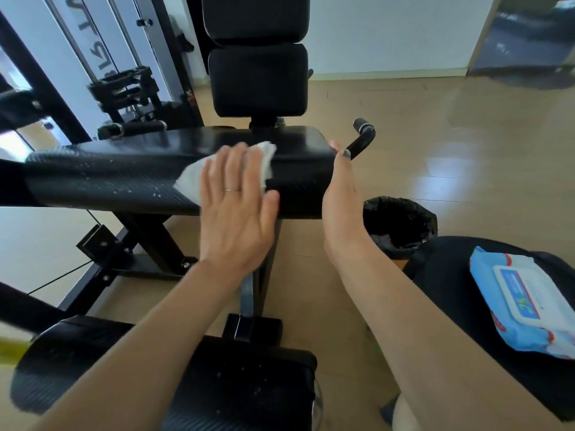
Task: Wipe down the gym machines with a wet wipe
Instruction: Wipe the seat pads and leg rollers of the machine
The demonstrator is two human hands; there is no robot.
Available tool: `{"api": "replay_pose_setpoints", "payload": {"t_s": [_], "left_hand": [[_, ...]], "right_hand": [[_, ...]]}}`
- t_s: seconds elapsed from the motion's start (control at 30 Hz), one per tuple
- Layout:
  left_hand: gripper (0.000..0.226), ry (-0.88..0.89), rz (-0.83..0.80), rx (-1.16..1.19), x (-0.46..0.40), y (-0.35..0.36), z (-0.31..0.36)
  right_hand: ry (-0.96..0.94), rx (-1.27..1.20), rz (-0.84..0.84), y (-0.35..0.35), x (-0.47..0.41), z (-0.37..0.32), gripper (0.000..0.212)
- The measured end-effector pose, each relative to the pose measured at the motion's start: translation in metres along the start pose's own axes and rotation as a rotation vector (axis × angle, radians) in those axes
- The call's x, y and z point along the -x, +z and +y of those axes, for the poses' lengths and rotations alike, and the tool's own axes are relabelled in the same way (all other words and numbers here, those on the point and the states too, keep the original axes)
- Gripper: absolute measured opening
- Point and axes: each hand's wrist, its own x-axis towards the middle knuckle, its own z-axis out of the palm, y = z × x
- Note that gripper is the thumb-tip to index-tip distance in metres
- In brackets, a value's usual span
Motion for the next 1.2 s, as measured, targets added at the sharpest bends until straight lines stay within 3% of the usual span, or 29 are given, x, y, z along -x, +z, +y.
{"api": "replay_pose_setpoints", "payload": {"t_s": [0.17, 0.3, 0.43, 0.57, 0.73, 0.8, 1.03, 1.13, 1.2], "left_hand": [[0.060, 0.177, 0.028, 0.014, 0.001, 0.017, 0.067], [0.055, 0.266, -0.003, -0.017, -0.001, 0.014, 0.034], [0.057, 0.099, -0.018, -0.032, 0.001, -0.001, -0.023], [0.053, -0.038, 0.053, -0.007, 0.001, 0.002, -0.014], [0.055, 0.222, 0.054, 0.003, -0.001, 0.019, 0.046], [0.054, 0.262, 0.037, -0.010, -0.001, 0.015, 0.026], [0.051, -0.180, 0.097, 0.059, 0.010, -0.006, -0.119], [0.048, -0.390, 0.190, 0.120, 0.001, -0.001, -0.102], [0.047, -0.341, 0.176, 0.117, -0.001, 0.003, -0.066]], "right_hand": [[0.177, -0.172, -0.177, -0.024, -0.001, -0.011, 0.057], [0.229, -0.310, -0.176, -0.033, -0.008, -0.005, 0.055], [0.218, -0.359, -0.151, -0.029, -0.008, -0.003, 0.051], [0.173, -0.227, -0.145, -0.016, 0.001, -0.008, 0.049], [0.129, -0.054, -0.104, -0.005, -0.003, -0.012, 0.050], [-0.023, 0.079, 0.046, 0.003, -0.005, -0.014, 0.041], [-0.458, 0.542, 0.378, 0.022, -0.004, 0.003, 0.038], [-0.519, 0.603, 0.506, 0.028, -0.006, 0.009, 0.037], [-0.548, 0.590, 0.570, 0.031, -0.006, 0.011, 0.034]]}}
